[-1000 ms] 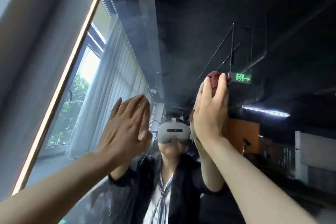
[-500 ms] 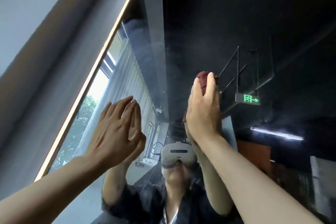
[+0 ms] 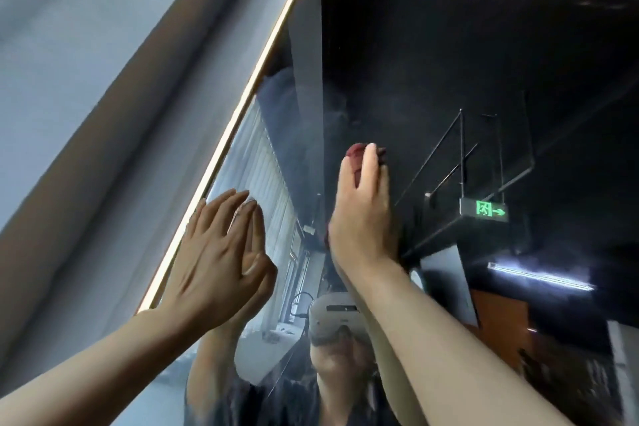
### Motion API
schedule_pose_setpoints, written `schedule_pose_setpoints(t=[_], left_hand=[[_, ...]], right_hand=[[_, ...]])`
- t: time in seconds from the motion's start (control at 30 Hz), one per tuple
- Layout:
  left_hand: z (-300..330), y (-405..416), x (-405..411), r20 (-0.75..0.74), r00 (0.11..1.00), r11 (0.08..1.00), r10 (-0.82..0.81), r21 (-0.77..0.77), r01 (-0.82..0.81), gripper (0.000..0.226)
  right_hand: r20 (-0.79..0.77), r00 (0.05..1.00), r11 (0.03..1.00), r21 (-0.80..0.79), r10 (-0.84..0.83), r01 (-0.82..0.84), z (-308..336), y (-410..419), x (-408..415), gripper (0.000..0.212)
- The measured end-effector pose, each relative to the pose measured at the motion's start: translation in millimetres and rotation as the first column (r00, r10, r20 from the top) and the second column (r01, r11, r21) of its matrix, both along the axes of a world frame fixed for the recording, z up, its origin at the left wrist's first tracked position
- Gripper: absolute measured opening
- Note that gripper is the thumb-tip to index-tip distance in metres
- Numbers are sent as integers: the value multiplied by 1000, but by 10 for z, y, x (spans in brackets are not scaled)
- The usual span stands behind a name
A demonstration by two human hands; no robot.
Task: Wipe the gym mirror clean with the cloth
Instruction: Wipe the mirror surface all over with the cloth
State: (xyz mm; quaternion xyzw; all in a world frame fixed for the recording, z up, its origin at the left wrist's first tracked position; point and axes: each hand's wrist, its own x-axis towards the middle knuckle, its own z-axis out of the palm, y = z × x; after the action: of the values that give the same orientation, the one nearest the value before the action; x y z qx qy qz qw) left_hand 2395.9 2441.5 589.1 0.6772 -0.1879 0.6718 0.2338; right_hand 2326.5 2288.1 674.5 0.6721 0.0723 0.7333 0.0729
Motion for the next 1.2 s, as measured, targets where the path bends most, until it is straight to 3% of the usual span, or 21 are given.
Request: schedule_pose_setpoints(t=[0.1,0.17,0.23,0.33,0.4,0.5,0.6,0.67,0.73,0.8,0.87,1.03,1.1,1.2], left_hand=[[31,154,33,29,997,998,66,-12,-65,68],[74,267,51,25,996,996,90,-14,-89,70],[137,360,85,28,994,995,101,9,-101,72],[224,462,126,29,997,996,75,36,-76,75],[263,503,162,30,999,999,39,19,-39,75],[293,523,219,30,999,1000,27,-1,-27,74],[342,579,247,21,1000,1000,9,-14,-8,77],[389,655,278,40,999,1000,19,-7,-18,77],[451,723,319,73,996,998,57,5,-58,74],[520,753,357,92,993,997,71,9,-72,72],[593,745,382,89,995,998,53,11,-54,70],[777,719,382,41,999,1000,-4,-19,4,72],[846,723,393,61,998,1000,-7,-11,8,72],[918,720,420,106,994,1000,-13,18,11,72]], right_hand=[[-115,993,958,-285,-40,5,-159,330,195,71],[-122,990,921,-389,-69,16,-62,270,165,65],[-9,996,965,-250,-86,81,151,80,84,56],[76,997,988,151,4,-15,510,-77,-40,54],[48,999,985,172,9,-17,582,123,-1,55],[-54,998,992,-119,35,-42,447,607,313,56],[-107,992,924,-381,-69,23,433,737,469,48],[10,999,957,-284,-48,49,637,592,384,35],[154,988,1000,-21,-6,10,889,411,289,33],[179,983,986,155,41,-69,1079,383,275,36],[107,992,993,90,65,-75,1143,619,357,41],[-75,996,949,-307,53,-73,1025,1023,587,45],[-2,996,974,-212,85,-83,1124,856,507,43],[147,974,977,101,172,-188,1282,646,320,40]])
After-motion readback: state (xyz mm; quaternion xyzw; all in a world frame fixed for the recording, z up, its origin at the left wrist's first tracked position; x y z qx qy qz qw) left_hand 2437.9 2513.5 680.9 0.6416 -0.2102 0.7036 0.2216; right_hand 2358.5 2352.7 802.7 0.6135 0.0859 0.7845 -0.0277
